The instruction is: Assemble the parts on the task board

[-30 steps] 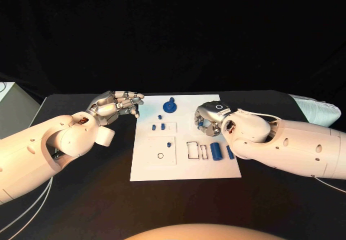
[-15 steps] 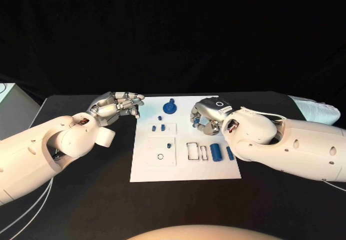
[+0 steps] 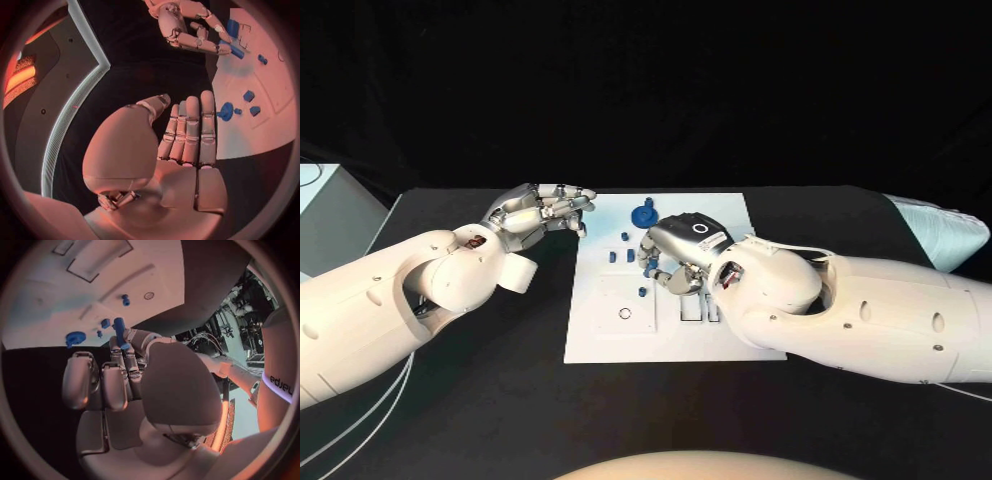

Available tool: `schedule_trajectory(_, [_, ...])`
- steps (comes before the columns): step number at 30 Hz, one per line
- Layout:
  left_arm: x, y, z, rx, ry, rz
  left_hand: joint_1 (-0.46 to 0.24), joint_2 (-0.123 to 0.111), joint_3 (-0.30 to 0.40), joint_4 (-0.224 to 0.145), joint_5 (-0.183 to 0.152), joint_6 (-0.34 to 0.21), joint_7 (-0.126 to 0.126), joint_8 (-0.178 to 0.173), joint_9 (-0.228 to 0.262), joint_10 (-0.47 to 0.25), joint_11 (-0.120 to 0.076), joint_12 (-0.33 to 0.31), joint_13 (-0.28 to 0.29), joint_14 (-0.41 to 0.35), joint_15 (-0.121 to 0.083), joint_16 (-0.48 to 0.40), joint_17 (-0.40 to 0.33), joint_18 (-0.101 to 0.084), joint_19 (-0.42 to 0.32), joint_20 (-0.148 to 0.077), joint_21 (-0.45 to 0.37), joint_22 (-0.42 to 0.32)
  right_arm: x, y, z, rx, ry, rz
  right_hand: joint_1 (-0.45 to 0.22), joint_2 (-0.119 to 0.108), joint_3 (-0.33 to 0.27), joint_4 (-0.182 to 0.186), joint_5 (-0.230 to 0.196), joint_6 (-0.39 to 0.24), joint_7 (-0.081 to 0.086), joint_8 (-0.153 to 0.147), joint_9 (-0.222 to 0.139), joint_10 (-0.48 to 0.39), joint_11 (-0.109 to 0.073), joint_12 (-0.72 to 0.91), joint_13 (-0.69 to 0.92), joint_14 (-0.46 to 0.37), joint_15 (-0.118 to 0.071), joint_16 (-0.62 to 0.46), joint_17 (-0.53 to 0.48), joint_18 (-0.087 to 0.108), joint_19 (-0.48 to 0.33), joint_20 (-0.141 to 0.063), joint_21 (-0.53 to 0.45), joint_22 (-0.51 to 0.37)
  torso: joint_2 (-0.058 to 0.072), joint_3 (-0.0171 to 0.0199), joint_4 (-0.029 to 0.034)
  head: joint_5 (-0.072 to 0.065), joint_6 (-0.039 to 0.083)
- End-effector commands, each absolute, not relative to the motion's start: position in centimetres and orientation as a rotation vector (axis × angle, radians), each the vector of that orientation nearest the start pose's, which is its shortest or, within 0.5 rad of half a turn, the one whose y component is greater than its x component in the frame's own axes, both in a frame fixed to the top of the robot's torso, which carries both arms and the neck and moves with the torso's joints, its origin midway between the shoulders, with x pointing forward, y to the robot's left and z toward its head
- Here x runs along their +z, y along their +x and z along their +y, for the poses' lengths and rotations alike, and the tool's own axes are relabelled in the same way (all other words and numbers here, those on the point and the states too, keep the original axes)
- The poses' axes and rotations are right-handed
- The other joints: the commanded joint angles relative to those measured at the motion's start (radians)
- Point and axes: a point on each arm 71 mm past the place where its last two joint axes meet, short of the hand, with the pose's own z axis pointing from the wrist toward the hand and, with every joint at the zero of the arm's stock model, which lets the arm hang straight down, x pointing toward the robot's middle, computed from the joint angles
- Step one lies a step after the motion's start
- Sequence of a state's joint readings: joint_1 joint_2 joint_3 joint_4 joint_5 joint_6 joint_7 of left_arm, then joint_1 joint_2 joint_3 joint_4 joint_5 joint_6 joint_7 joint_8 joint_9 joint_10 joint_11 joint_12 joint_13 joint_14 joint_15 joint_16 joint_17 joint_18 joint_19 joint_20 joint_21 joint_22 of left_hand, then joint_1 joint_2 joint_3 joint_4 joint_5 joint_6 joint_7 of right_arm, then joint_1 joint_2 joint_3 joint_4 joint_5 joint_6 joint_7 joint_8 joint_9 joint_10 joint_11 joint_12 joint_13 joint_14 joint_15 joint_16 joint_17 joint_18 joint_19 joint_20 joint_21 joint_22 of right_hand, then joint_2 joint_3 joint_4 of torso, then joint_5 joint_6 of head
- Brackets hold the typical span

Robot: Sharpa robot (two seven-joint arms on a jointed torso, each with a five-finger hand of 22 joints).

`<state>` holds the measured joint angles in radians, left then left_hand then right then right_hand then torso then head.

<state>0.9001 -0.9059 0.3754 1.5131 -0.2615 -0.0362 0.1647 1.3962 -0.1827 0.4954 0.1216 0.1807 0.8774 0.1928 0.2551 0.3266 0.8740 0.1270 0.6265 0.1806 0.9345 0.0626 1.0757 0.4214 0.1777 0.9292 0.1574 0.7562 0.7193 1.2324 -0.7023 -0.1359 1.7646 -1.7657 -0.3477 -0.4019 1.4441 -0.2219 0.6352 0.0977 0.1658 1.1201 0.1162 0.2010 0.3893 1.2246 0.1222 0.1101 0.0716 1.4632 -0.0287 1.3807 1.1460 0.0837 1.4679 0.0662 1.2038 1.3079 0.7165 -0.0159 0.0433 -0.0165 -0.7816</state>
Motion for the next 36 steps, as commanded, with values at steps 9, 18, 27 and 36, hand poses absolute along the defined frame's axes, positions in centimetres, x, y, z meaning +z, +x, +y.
schedule_trajectory(9, [-18.1,48.3,24.1,-1.651,-1.056,1.566,0.003,0.008,-0.002,0.006,0.005,-0.001,0.0,-0.005,-0.001,-0.008,0.001,0.007,-0.001,0.005,0.0,-0.006,-0.001,0.006,0.011,-0.001,-0.008,-0.002,-19.4,39.7,-4.6,0.76,-0.474,1.564,0.008,0.016,0.011,-0.016,0.007,0.004,0.003,0.006,0.001,0.084,-0.075,-0.001,0.026,0.03,-0.006,0.002,0.0,-0.017,0.034,-0.005,0.002,0.082,0.002,0.001,-0.0013,0.022,-0.006])
schedule_trajectory(18, [-18.0,48.2,24.0,-1.652,-1.056,1.566,0.003,0.008,-0.002,0.006,0.005,-0.001,0.0,-0.005,-0.001,-0.008,0.001,0.007,-0.001,0.005,0.0,-0.006,-0.001,0.006,0.011,-0.001,-0.008,-0.002,-21.1,39.5,-3.8,0.758,-0.506,1.612,0.007,0.016,0.013,-0.019,0.01,0.003,0.004,0.007,0.002,0.085,-0.075,-0.002,0.026,0.03,-0.006,0.002,0.0,-0.017,0.034,-0.005,0.003,0.082,0.003,0.0021,-0.0002,0.031,-0.014])
schedule_trajectory(27, [-18.0,48.2,24.1,-1.652,-1.056,1.567,0.004,0.008,-0.003,0.006,0.005,-0.001,0.0,-0.005,-0.001,-0.008,0.001,0.008,-0.001,0.005,-0.001,-0.006,-0.001,0.006,0.012,-0.001,-0.009,-0.003,-21.9,39.4,-3.8,0.73,-0.532,1.633,0.007,0.016,0.015,-0.021,0.012,0.002,0.005,0.007,0.003,0.085,-0.074,-0.003,0.027,0.03,-0.006,0.003,0.001,-0.018,0.034,-0.005,0.004,0.083,0.004,0.0025,0.0005,0.035,-0.02])
schedule_trajectory(36, [-18.1,48.2,24.1,-1.651,-1.056,1.568,0.003,0.007,-0.004,0.007,0.004,-0.001,0.0,-0.005,-0.001,-0.008,0.002,0.008,-0.001,0.005,-0.001,-0.006,-0.001,0.006,0.012,-0.001,-0.009,-0.003,-22.1,39.4,-3.8,0.718,-0.551,1.647,0.006,0.015,0.015,-0.022,0.013,0.002,0.005,0.008,0.004,0.085,-0.074,-0.004,0.027,0.03,-0.006,0.002,0.0,-0.018,0.034,-0.005,0.004,0.084,0.002,0.0027,-0.0007,0.039,-0.027])
